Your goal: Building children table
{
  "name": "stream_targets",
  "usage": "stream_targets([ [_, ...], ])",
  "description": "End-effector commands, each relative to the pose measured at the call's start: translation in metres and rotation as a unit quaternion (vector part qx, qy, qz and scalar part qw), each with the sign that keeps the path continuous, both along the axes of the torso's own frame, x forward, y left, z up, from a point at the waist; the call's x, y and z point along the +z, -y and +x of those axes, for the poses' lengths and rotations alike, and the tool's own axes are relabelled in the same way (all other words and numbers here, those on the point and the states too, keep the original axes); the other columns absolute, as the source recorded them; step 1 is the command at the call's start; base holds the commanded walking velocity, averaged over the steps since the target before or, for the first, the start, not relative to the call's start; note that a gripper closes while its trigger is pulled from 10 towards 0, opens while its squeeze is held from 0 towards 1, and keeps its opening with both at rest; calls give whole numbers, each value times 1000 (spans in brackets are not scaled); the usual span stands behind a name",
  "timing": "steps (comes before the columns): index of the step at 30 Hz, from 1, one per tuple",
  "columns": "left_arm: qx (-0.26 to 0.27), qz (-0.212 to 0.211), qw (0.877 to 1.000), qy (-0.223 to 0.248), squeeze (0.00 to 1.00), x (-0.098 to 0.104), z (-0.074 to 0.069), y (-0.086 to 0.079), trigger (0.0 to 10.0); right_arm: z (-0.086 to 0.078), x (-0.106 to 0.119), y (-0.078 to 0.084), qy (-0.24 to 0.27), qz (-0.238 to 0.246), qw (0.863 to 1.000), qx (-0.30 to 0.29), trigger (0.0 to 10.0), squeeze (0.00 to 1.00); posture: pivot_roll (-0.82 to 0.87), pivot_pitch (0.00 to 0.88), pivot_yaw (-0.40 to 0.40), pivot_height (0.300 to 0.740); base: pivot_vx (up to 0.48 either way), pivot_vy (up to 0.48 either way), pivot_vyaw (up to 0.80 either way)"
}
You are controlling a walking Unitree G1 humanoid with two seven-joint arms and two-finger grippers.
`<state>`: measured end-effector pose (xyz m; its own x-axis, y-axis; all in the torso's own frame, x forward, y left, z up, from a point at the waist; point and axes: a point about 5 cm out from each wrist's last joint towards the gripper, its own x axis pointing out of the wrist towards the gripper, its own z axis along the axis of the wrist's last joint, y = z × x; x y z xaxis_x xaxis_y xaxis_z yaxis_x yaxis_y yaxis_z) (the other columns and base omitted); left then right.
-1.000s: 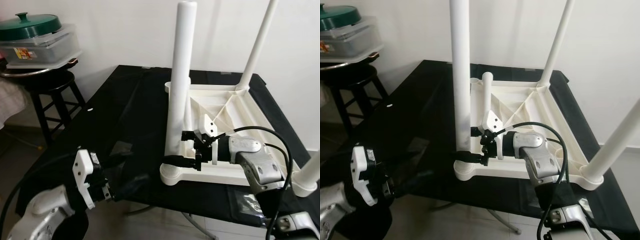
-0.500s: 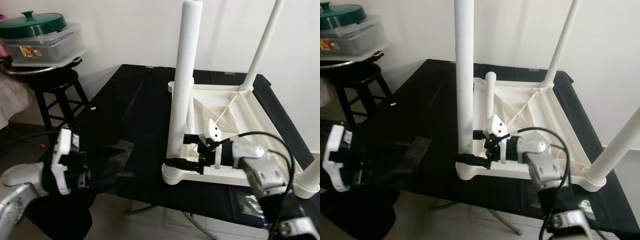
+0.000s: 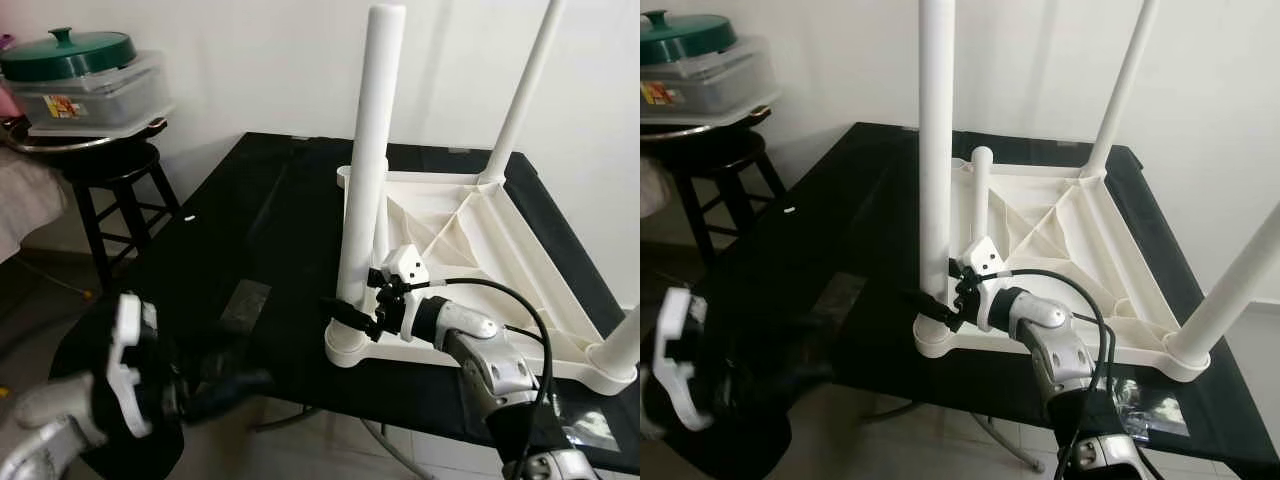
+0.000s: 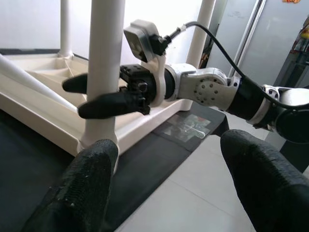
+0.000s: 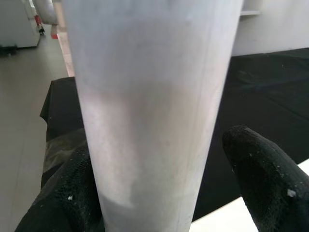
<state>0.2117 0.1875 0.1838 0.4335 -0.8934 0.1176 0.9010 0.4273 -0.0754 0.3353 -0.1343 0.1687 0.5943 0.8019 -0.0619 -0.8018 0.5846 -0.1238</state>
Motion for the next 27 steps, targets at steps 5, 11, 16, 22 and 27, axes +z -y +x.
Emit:
stream_targets([
  [5, 6, -14, 1000, 3, 0, -12, -11, 17, 10000, 0, -4, 5, -11, -2, 1000, 4, 0, 0, 1, 80, -58, 740, 0, 0, 0],
  [11, 18, -27, 999, -2, 0, -28, -16, 33, 10000, -2, -1, 13, -14, -11, 1000, 5, 0, 0, -48, 109, -91, 740, 0, 0, 0],
  [16, 34, -42, 999, -3, 0, -29, -18, 40, 10000, -4, 1, 30, -12, -26, 998, -59, 0, 0, -59, 125, -93, 740, 0, 0, 0],
  [22, 65, -52, 997, 6, 0, -29, -18, 42, 10000, -20, -1, 23, 18, 30, 932, -361, 0, 0, -51, 140, -100, 740, 0, 0, 0],
  [27, 95, -50, 994, 20, 0, -30, -14, 42, 10000, -55, -18, -40, -11, 20, 960, -278, 0, 0, -39, 133, -83, 740, 0, 0, 0],
])
